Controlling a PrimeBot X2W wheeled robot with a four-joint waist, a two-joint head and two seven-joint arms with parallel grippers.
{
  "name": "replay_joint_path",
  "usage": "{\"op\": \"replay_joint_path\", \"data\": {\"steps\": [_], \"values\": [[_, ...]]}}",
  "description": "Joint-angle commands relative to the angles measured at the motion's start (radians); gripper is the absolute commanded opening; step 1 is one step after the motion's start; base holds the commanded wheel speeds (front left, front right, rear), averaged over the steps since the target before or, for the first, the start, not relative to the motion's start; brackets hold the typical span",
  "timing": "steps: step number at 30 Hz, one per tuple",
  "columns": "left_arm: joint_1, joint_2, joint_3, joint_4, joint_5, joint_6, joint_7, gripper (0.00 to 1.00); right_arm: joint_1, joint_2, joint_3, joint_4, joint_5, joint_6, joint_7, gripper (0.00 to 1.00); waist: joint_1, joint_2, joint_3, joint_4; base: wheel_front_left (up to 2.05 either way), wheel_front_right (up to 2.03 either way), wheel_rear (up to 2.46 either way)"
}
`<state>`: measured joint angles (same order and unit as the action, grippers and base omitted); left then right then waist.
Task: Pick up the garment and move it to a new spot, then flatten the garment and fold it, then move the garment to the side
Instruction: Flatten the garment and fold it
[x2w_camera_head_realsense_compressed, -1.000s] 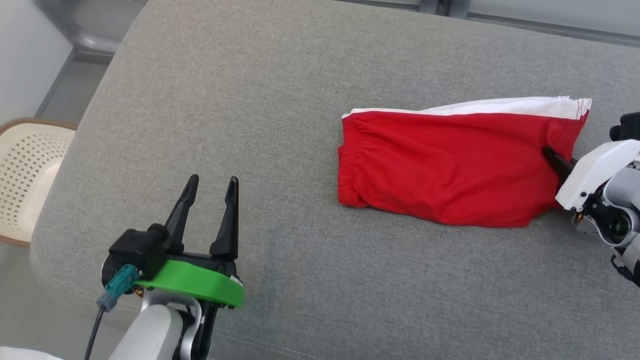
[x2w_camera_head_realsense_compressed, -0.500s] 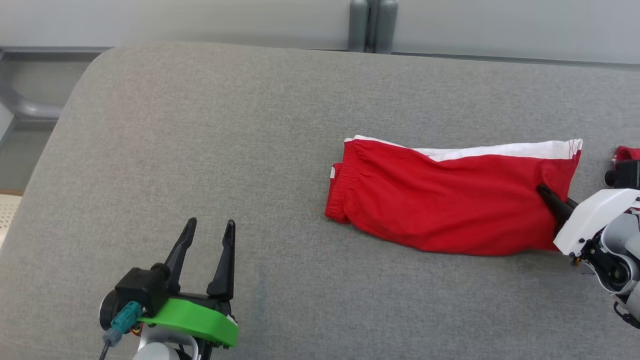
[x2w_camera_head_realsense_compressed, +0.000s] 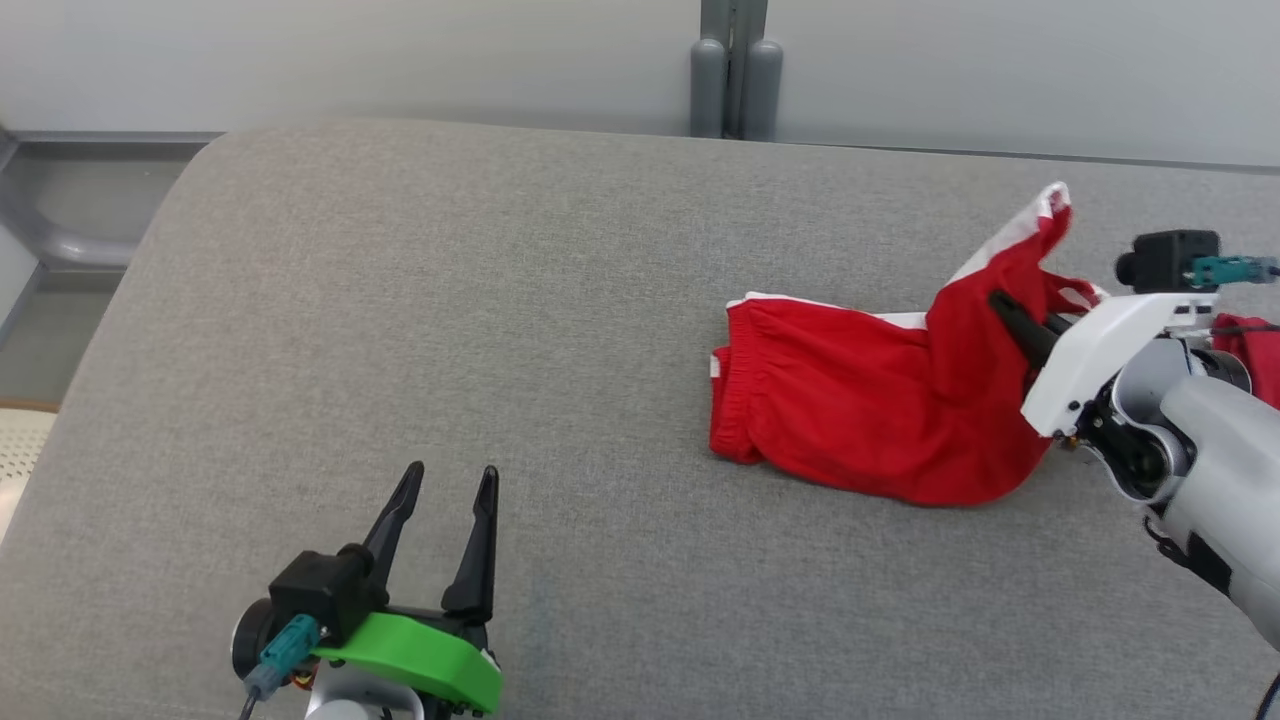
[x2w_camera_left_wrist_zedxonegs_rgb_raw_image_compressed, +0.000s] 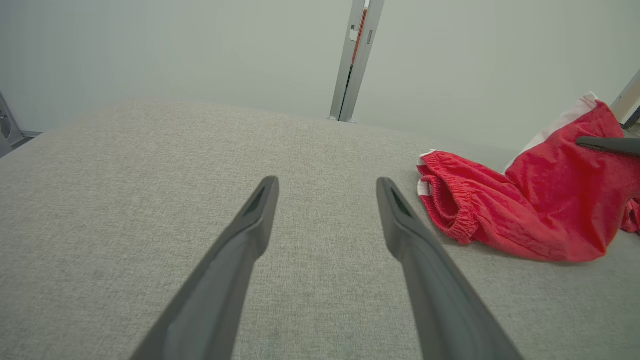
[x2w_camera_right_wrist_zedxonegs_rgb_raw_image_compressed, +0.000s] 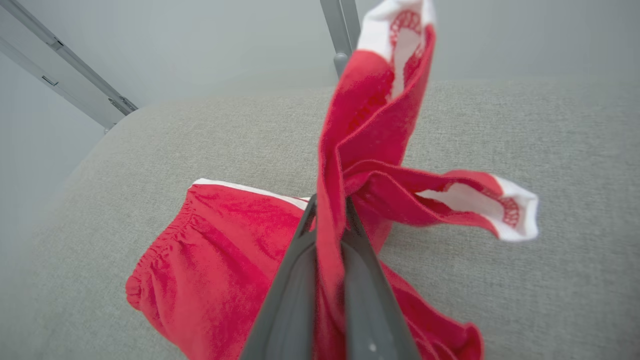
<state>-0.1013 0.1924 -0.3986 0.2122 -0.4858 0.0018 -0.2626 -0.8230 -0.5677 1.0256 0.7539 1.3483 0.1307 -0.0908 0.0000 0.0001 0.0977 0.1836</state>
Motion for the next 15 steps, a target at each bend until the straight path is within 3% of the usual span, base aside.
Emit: {"op": "replay_joint_path", "data": {"steps": [1, 8, 14, 15], "values": [[0.004, -0.006, -0.003, 0.009, 0.003, 0.001, -0.002, 1.00, -0.018, 0.023, 0.008, 0.020, -0.010, 0.000, 0.011, 0.00, 0.0000, -0.0001, 0.006, 0.045, 0.00, 0.00, 0.00], [-0.025, -0.020, -0.014, 0.042, 0.003, -0.011, -0.002, 1.00, -0.080, 0.167, 0.069, 0.148, -0.066, 0.000, 0.087, 0.00, 0.0000, -0.0001, 0.023, 0.125, 0.00, 0.00, 0.00], [-0.035, -0.035, -0.011, 0.060, 0.005, -0.018, -0.002, 1.00, -0.096, 0.241, 0.110, 0.229, -0.091, 0.000, 0.137, 0.00, 0.0000, -0.0001, 0.034, 0.155, 0.00, 0.00, 0.00], [-0.035, -0.036, -0.010, 0.063, 0.006, -0.018, -0.002, 1.00, -0.097, 0.250, 0.112, 0.239, -0.094, 0.000, 0.136, 0.19, 0.0000, -0.0001, 0.034, 0.155, 0.00, 0.00, 0.00]]}}
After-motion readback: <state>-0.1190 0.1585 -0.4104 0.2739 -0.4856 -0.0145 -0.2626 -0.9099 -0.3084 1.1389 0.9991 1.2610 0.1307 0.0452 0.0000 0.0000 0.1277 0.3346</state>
